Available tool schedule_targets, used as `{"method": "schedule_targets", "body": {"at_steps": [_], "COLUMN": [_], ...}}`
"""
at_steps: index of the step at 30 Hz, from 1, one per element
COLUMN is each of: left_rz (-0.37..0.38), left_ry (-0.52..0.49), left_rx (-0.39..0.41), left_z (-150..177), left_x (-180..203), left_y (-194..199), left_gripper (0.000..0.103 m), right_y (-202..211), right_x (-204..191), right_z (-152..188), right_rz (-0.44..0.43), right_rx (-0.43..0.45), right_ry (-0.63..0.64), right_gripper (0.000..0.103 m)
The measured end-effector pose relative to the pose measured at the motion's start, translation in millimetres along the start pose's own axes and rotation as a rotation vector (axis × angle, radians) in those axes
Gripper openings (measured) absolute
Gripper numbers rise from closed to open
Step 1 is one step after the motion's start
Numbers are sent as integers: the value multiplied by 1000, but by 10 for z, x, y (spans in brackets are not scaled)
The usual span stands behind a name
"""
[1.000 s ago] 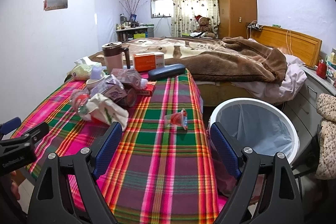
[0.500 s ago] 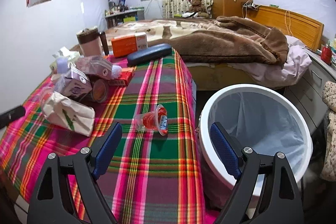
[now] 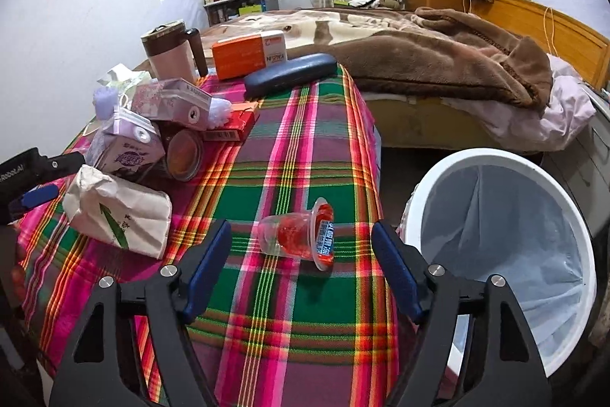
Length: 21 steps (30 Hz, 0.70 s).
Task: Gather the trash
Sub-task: 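Grasp the clear plastic cup with the right gripper while the left grasps the Coca-Cola bottle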
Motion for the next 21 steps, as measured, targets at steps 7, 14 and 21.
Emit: {"method": "schedule_targets", "body": {"at_steps": [7,14,21], "left_rz": [-13,-30,-102], "left_ry": [-50,-107,-125], "left_rx": [-59,-103,-130], "left_z": [52,91,163], "left_x": [34,-8,-222], "left_y": [-117,-83,-123], "left_gripper": [100,100,98], "right_y": [-95,-153,-197], "right_x": [-26,-119,-136], "right_z": [27,26,12], "right_rz": [-34,-91,-78], "right_rx": [-37,-50,-64], "right_ry": [-3,19,41], "right_gripper": [69,69,68]}}
Point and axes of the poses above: each gripper's, at about its wrist camera, not at the fingertips, and y roughly against the way its jaws point, x to its right, z to its underside, the point moved 7 cm from there along -y, roughly the way its jaws point, and after that the axes turned 4 degrees about y, right-handed, at the moved point
